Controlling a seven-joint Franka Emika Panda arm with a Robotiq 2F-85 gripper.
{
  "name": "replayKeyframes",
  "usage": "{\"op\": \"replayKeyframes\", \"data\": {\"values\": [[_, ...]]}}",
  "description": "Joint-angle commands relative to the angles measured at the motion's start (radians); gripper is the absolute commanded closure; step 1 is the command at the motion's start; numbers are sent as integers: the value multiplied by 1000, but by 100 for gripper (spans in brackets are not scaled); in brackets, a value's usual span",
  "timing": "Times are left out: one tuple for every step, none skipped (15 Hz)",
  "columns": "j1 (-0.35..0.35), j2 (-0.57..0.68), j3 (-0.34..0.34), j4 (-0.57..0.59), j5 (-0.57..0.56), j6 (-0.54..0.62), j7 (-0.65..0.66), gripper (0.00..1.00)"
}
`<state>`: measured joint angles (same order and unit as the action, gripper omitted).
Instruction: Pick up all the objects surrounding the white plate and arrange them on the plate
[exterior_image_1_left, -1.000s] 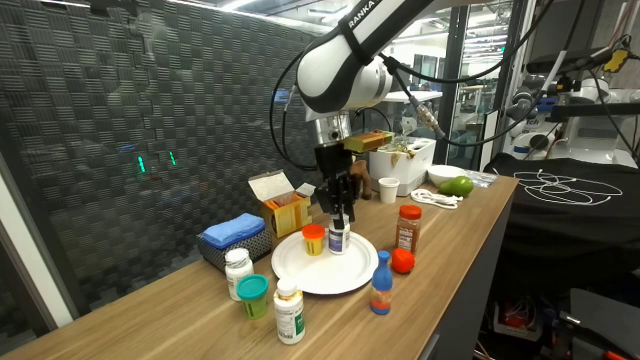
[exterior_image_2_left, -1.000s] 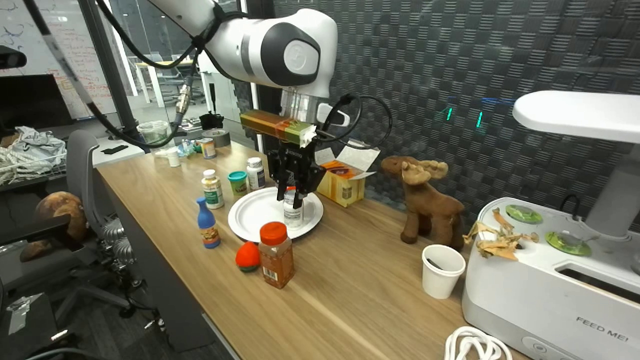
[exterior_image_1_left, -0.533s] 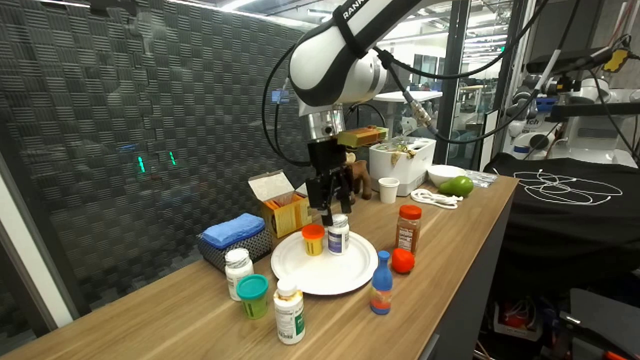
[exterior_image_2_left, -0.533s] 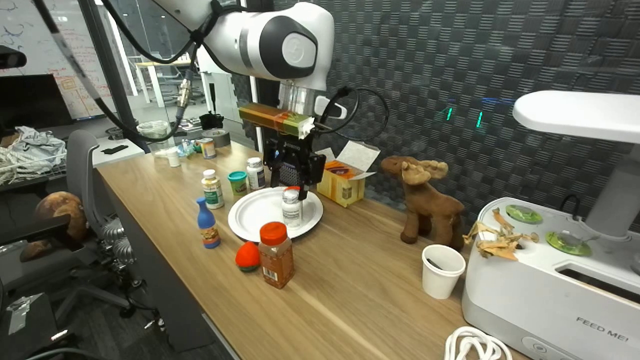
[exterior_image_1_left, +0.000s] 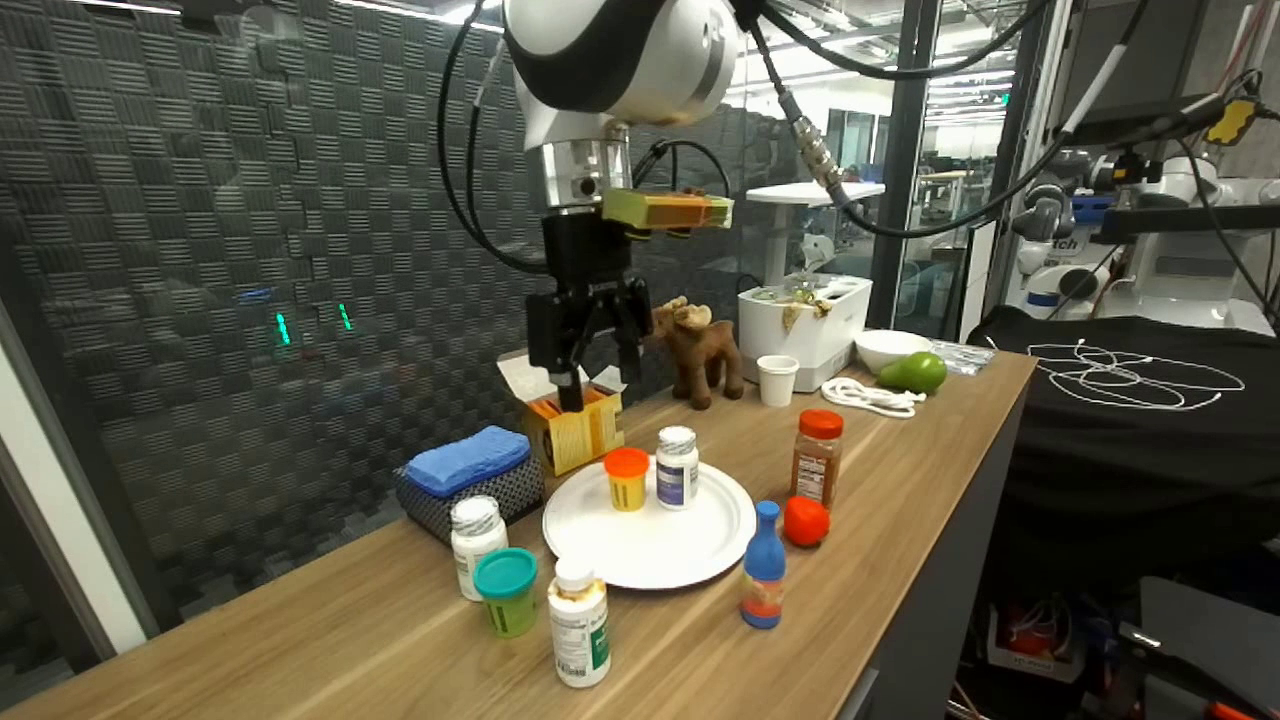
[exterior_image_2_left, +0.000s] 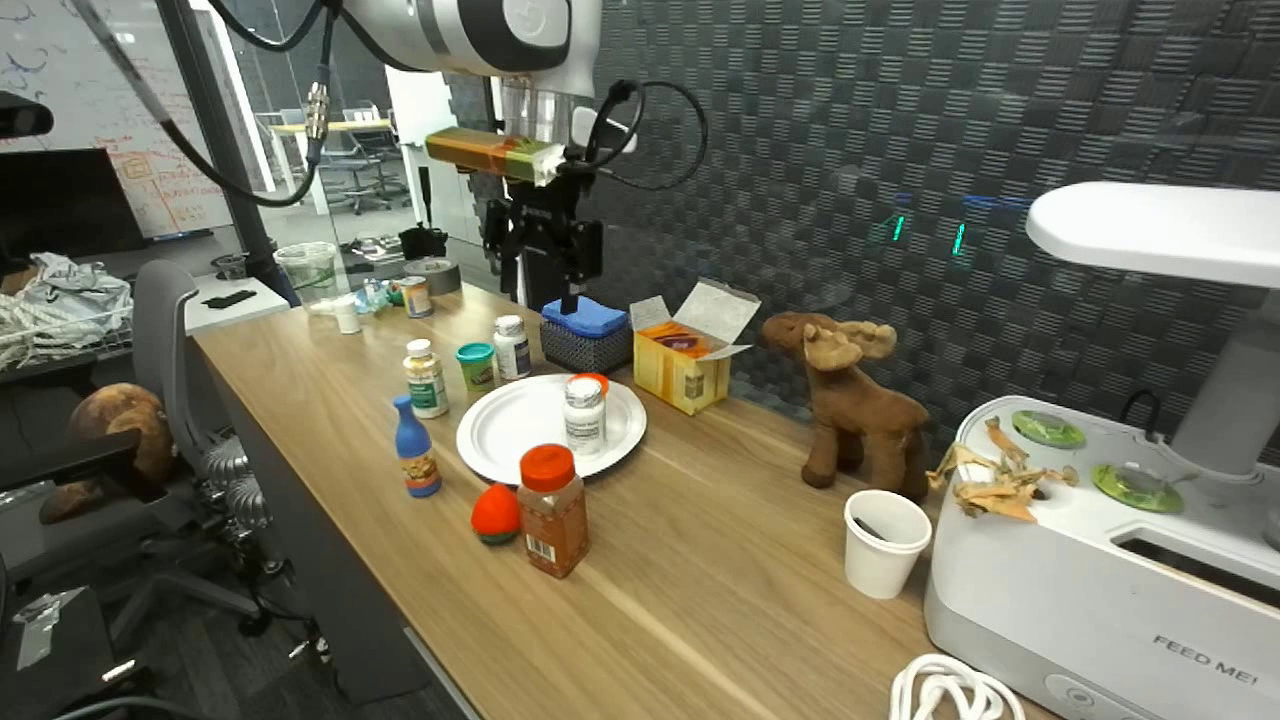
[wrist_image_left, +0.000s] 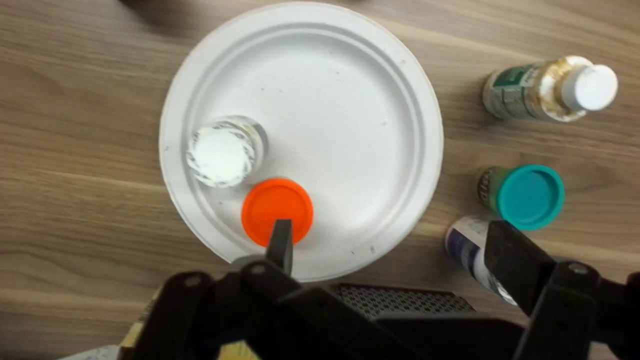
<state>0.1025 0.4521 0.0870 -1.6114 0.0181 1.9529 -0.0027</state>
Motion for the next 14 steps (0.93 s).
{"op": "replayKeyframes", "data": {"values": [[35,32,12,11,33,104,95,0],[46,43,12,7,29,132,120,0],[59,59,13,8,22,155,142,0],[70,71,12,7,15,175,158,0],[84,84,11,10,5,199,171,0],[97,97,10,12,-2,222,182,0],[108,108,9,15,-9,239,189,0],[121,119,10,21,-15,255,195,0],[131,125,10,19,-18,268,198,0],[143,129,10,19,-25,280,202,0],[152,132,9,18,-29,290,204,0],[159,135,8,18,-33,296,208,0],[163,138,8,18,-34,300,210,0],[165,140,9,18,-31,299,209,0]]}}
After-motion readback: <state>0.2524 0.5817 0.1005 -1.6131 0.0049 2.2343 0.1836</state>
